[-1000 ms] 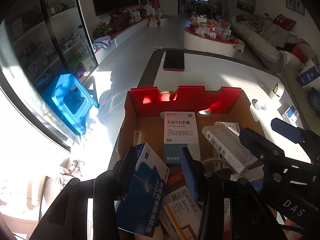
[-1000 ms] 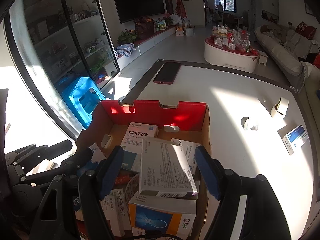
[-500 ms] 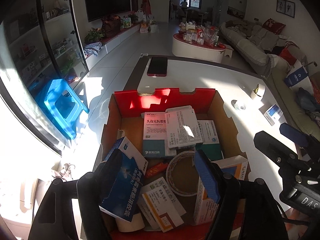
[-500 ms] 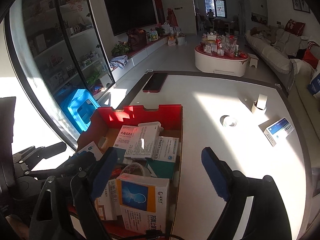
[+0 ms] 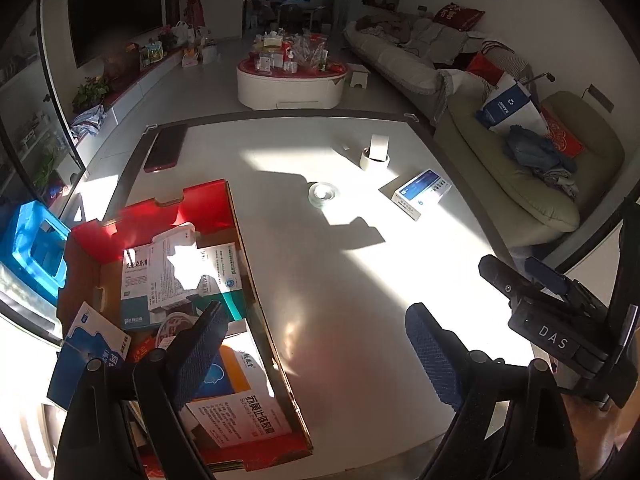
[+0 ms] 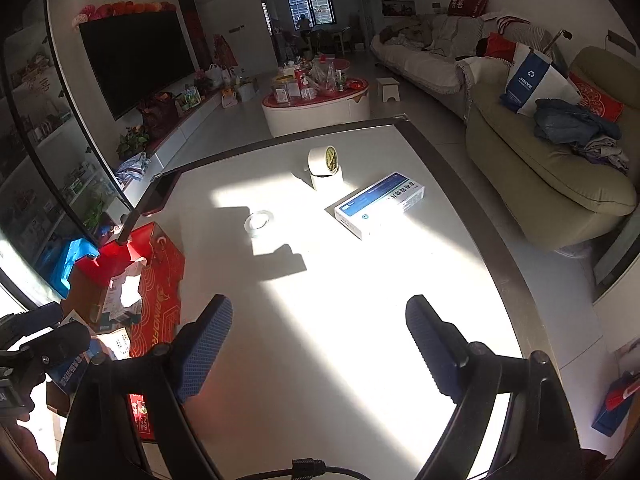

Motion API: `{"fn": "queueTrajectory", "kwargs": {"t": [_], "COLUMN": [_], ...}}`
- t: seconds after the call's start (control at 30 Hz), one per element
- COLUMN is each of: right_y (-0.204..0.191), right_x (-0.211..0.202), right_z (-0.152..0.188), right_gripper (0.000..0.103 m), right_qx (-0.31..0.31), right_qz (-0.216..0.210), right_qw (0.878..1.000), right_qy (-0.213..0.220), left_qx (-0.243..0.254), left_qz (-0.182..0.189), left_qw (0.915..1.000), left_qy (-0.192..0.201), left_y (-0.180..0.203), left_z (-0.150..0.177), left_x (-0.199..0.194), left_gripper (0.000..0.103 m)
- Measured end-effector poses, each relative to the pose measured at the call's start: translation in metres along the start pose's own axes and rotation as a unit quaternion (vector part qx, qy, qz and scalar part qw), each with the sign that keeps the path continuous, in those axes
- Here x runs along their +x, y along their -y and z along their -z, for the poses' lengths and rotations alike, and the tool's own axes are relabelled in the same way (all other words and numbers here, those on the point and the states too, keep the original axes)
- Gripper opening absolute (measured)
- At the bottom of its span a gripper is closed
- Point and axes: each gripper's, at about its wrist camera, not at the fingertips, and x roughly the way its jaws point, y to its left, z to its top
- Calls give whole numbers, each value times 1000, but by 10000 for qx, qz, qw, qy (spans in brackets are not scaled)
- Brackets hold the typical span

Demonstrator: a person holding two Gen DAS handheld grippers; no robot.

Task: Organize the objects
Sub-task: 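Move the left tool over the clear tape roll while the right moves over the Febuxostat box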

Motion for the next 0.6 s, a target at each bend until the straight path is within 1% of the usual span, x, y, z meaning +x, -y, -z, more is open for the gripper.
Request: {"fn": "queueTrajectory", "kwargs": {"t": [0.13, 0.3, 0.43, 0.53, 0.6], "right_y": [29, 68, 94, 106, 111], "right_x": [10, 35, 60, 80, 91], "right_z": [-11, -29, -42, -51, -56], "right_gripper": [88, 88, 88, 88, 88], "right_qx": [149, 495, 849, 992, 1009], "right_qz": [157, 265, 290, 323, 351], "right_qw": [9998, 9984, 9958, 9941, 9937], "right_qy": [-5, -81, -205, -283, -331], "left_qx": [-240, -291, -202, -26, -38], "left_qz": [-245, -543, -923, -1043, -1129], "left_qw": [9990, 9968, 9932, 9914, 9898], "left_qy": [-278, -502, -685, -792, -872], "left_y": [24, 50, 68, 81, 82], "left_z": [-25, -59, -81, -93, -101], "left_x": [38, 89, 133, 162, 182], "left_gripper": [93, 93, 93, 93, 93]}}
